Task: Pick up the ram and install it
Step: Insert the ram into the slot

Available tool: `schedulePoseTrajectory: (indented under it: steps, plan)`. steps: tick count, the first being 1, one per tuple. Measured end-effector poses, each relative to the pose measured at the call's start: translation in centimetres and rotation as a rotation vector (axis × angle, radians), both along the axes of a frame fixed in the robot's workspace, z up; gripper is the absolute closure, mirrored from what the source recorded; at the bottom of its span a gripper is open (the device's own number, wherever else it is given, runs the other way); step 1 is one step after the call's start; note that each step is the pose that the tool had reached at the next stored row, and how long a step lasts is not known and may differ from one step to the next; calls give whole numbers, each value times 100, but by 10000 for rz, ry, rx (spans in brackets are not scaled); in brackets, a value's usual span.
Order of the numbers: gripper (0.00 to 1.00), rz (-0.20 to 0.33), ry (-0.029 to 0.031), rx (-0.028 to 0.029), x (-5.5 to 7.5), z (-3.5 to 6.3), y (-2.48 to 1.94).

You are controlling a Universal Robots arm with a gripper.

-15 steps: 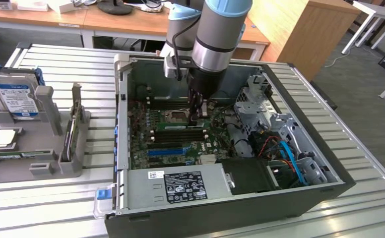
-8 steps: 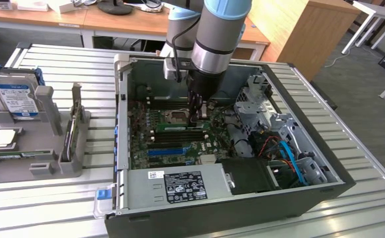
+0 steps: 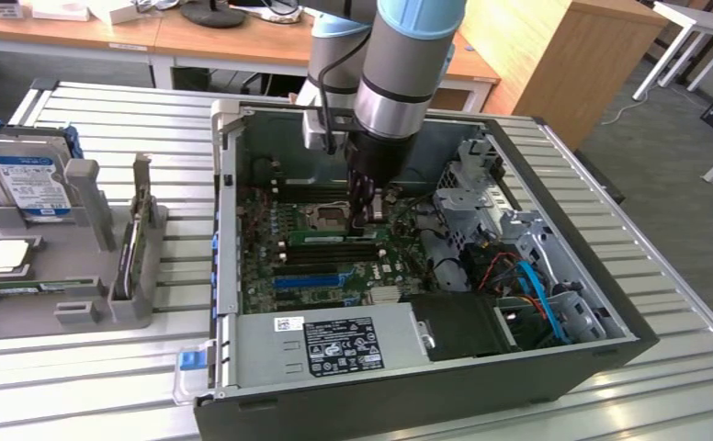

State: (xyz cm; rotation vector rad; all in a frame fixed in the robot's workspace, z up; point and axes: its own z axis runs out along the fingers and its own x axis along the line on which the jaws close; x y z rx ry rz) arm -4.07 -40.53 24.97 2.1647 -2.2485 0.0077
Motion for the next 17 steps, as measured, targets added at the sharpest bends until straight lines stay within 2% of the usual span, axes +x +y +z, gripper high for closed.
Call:
schedulePoseTrajectory:
  steps: [12, 13, 17]
  plan:
    - [88, -1, 3, -1, 0, -25, 0]
    - [88, -1, 25, 0, 1, -26, 0]
    - [88, 1, 173, -1, 13, -25, 0]
